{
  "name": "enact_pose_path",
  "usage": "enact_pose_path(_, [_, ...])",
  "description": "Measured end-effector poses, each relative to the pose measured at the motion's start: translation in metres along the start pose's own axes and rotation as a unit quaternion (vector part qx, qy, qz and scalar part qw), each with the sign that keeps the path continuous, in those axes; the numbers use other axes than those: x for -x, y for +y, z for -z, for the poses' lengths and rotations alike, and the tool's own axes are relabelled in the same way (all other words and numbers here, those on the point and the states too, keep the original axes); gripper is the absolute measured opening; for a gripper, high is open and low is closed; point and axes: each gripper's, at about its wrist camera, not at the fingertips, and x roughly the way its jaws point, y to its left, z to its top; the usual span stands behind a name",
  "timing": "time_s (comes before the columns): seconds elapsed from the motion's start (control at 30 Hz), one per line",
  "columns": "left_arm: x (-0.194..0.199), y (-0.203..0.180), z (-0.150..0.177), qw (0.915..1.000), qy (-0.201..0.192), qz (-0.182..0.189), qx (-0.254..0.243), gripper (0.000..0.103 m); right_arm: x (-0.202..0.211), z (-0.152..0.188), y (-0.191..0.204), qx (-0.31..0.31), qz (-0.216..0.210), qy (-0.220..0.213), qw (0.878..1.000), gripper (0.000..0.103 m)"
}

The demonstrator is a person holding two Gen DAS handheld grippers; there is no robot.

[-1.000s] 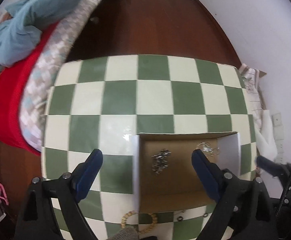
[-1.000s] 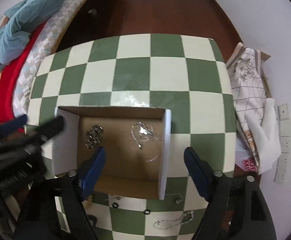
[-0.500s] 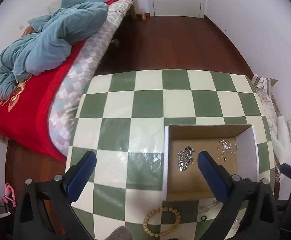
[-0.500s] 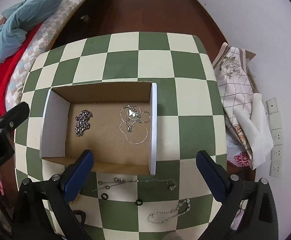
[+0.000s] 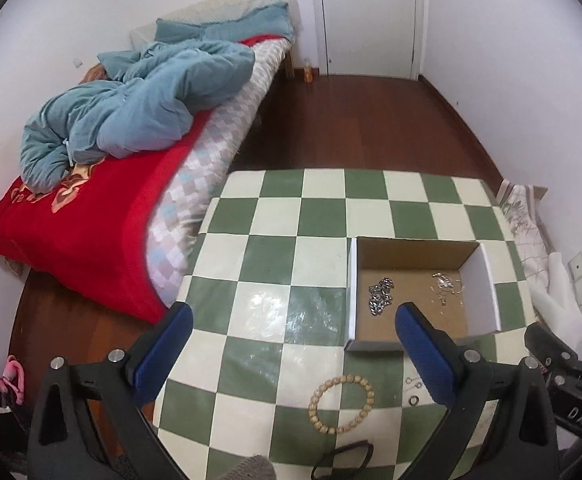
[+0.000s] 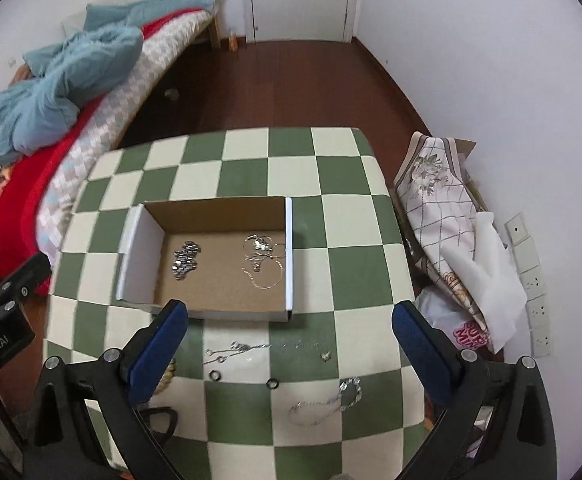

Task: Organize jewelry
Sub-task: 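Withdraw both open grippers from the box back over the table, then grasp a silver necklace with the right gripper while the left gripper grasps a thin silver chain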

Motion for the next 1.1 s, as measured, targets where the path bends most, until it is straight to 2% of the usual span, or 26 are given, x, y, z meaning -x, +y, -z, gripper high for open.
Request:
enact_pose_path(0.13, [0.018, 0.005, 0.014, 1.0, -0.009, -0.002, 0.001, 0.103, 0.02, 0.018, -0.009, -0.015, -0.012, -0.012, 1.0, 0.103])
enact_pose_path(0.23, [0.019, 0.003, 0.03, 1.0, 0.006, 0.003, 0.001, 0.103, 0.021, 0.037, -0.02, -0.03, -0.017, -0.001, 0.999, 0.103])
enact_pose_path(0.33, [0.014, -0.006, 0.048, 0.9997, 0.025, -0.003, -0.007, 0.103, 0.007, 0.06, -0.039, -0.052, -0.009, 0.022, 0.998, 0.103])
enact_pose_path(0.5, [-0.012, -0.034, 0.079, 0.9971, 0.066, -0.016, -0.036, 0.103, -0.046, 0.095, -0.073, -0.086, 0.017, 0.078, 0.993, 0.102])
enact_pose_path(0.57, [-0.025, -0.045, 0.088, 0.9953, 0.08, -0.027, -0.048, 0.103, -0.066, 0.107, -0.081, -0.093, 0.019, 0.096, 0.991, 0.1])
enact_pose_path(0.67, [-0.046, -0.058, 0.099, 0.9922, 0.102, -0.04, -0.059, 0.103, -0.093, 0.12, -0.087, -0.098, 0.028, 0.114, 0.988, 0.089])
enact_pose_path(0.8, [-0.064, -0.069, 0.105, 0.9897, 0.117, -0.044, -0.071, 0.103, -0.118, 0.128, -0.09, -0.101, 0.035, 0.12, 0.987, 0.078])
enact_pose_path(0.87, [-0.068, -0.075, 0.105, 0.9889, 0.117, -0.044, -0.08, 0.103, -0.121, 0.127, -0.09, -0.1, 0.04, 0.106, 0.988, 0.075])
enact_pose_path(0.9, [-0.069, -0.077, 0.104, 0.9887, 0.118, -0.042, -0.083, 0.103, -0.123, 0.126, -0.089, -0.096, 0.044, 0.1, 0.989, 0.071])
enact_pose_path(0.97, [-0.072, -0.082, 0.102, 0.9884, 0.117, -0.038, -0.089, 0.103, -0.124, 0.121, -0.086, -0.087, 0.044, 0.081, 0.992, 0.053])
enact_pose_path(1.0, [-0.073, -0.086, 0.101, 0.9882, 0.116, -0.037, -0.093, 0.103, -0.123, 0.118, -0.084, -0.081, 0.043, 0.072, 0.993, 0.032])
enact_pose_path(1.03, [-0.075, -0.089, 0.1, 0.9879, 0.116, -0.034, -0.096, 0.103, -0.123, 0.117, -0.081, -0.074, 0.041, 0.066, 0.994, 0.006])
enact_pose_path(1.1, [-0.077, -0.095, 0.096, 0.9876, 0.117, -0.026, -0.101, 0.103, -0.124, 0.115, -0.078, -0.061, 0.037, 0.065, 0.995, 0.006])
